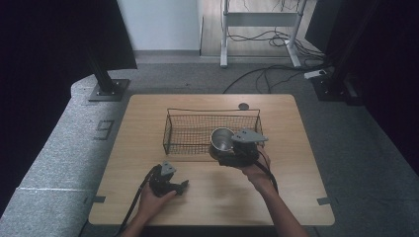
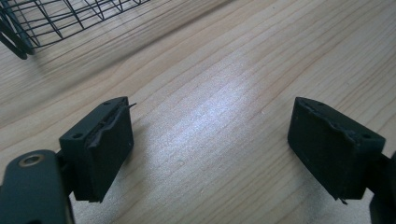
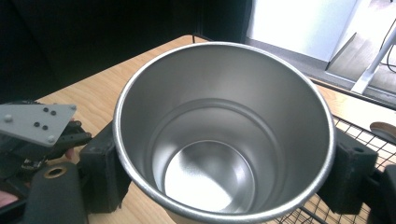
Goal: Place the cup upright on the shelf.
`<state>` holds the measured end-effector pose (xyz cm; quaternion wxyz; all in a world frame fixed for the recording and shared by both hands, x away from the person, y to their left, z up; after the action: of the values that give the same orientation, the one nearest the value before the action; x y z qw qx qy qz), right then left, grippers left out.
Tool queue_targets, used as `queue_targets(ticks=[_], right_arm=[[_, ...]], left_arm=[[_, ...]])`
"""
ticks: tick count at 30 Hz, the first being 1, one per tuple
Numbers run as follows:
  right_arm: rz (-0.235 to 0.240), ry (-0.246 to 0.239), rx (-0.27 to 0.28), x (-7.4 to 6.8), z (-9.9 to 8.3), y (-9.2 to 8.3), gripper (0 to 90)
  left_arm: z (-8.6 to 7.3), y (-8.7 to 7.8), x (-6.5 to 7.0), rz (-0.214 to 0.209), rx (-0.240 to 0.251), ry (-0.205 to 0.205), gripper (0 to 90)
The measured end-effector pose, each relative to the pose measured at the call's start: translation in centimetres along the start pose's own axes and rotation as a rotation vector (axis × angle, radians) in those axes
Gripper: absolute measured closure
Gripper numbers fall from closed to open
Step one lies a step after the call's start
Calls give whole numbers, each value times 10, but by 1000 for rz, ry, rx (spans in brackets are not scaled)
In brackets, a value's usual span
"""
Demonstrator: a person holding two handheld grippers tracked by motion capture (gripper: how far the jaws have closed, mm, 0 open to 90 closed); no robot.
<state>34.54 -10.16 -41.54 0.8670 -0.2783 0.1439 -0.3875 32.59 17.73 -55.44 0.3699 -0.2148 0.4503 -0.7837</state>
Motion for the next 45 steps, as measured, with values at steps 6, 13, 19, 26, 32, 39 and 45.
queue_targets(ticks=[6,13,19,26,32,39,45], right_arm=[[-13,0,-9,3,6,3,185],[-18,6,-10,6,14,6,185],[-44,18,-19,12,21,8,185],[-52,29,-29,20,25,15,185],[-79,35,-36,27,29,22,185],[-86,53,-45,35,32,29,185],[-92,53,-63,39,36,37,185]], left_arm=[[0,0,0,0,1,-1,142],[0,0,0,1,1,-1,141],[0,0,0,0,1,-1,141],[0,0,0,0,1,-1,141],[0,0,0,-2,0,-1,141],[0,0,0,-3,1,-2,141],[0,0,0,-2,1,-2,141]])
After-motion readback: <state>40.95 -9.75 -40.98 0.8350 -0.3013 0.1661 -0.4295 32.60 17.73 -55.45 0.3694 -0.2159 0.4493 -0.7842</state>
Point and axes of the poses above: each handheld gripper's, and its own axes: y roughly forward along the jaws, z roughly out of its top, x roughly to its right, the point moved 1 cm from there along y, roughly forward along the jaws, and after that the axes turned 13 degrees about -x, right-handed, at the moved point
